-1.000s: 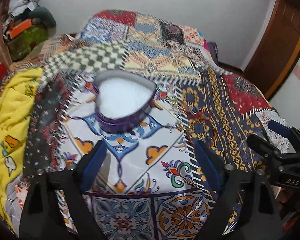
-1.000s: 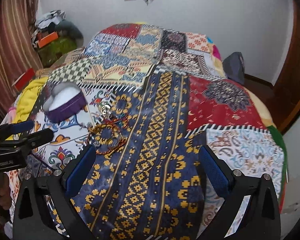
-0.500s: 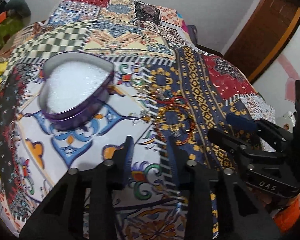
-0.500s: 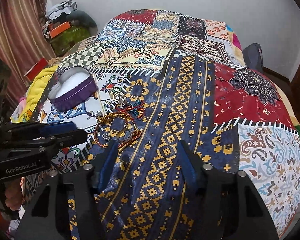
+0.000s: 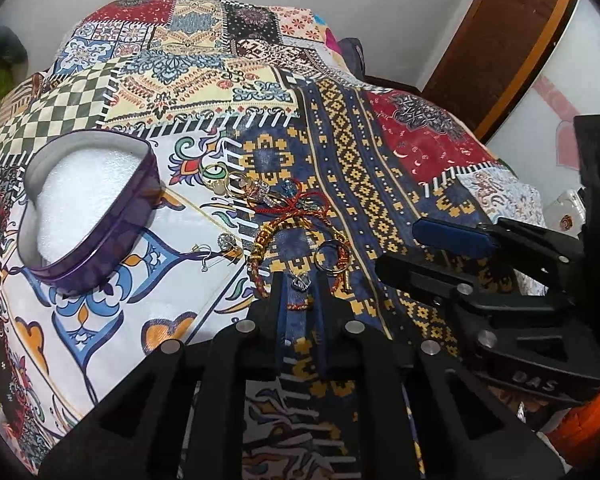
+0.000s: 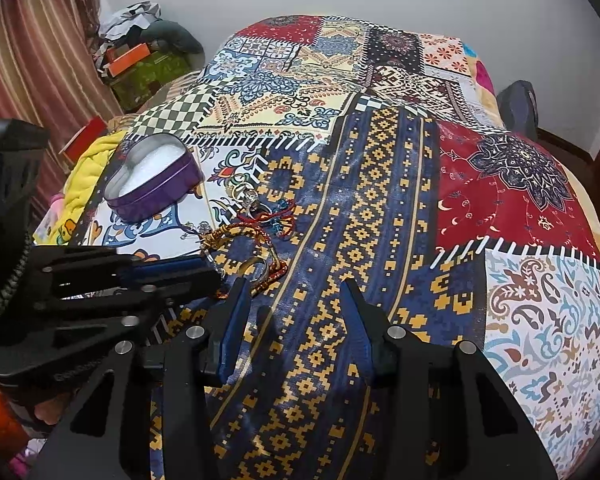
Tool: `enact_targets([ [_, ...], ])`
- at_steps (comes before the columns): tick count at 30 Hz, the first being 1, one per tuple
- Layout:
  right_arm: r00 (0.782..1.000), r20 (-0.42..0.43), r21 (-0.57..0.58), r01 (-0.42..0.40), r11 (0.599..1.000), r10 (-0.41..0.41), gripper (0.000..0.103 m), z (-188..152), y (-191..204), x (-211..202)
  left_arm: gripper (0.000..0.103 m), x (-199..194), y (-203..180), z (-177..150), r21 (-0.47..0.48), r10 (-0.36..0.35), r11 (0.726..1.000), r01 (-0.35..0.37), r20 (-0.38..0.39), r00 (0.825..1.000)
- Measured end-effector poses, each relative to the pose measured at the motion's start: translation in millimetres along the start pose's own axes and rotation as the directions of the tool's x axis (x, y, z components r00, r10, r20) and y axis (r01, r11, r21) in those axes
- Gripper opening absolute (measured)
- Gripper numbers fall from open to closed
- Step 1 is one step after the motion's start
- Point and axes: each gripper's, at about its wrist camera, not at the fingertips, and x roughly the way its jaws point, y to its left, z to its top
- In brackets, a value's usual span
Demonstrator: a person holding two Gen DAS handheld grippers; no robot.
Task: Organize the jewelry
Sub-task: 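Move the right tool down toward the jewelry pile on the quilt, then close the right gripper on a silver ring from the pile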
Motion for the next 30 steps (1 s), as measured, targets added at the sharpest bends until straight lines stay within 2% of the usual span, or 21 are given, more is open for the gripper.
enact_targets([
  [9,1.000,-0.015,-0.014,-0.020,1.000,0.020,0.042,1.5,4.0,5.2,0.009,6.0,0.7,1.4,0.006,0.019,1.000,-0.019,0.008,1.000],
  [13,0.999,-0.024,-0.025,-0.040,0.999,0.040,0.034,4.0,8.4,8.2,0.008,-8.7,10.7,3.9,-0.038,-0.002,0.999,0.004,0.046,0.999],
  [20,0.997,-0.039,-0.043,-0.065,0.997,0.063,0.032,8.1,19.4,18.2,0.008,-39.7,24.3,1.9,-0.065,0.008,0.998,-0.001,0.108,0.994],
  [28,0.997,-0.065,-0.064,-0.053,0.997,0.049,0.030,9.6,29.2,33.4,0.008,-39.5,32.5,-6.6,-0.084,0.032,0.996,-0.024,0.095,0.995],
  [30,0.997,-0.062,-0.067,-0.040,0.997,0.035,0.023,10.1,29.0,33.8,0.008,-37.9,33.5,-9.1,-0.089,0.032,0.996,-0.024,0.090,0.995],
])
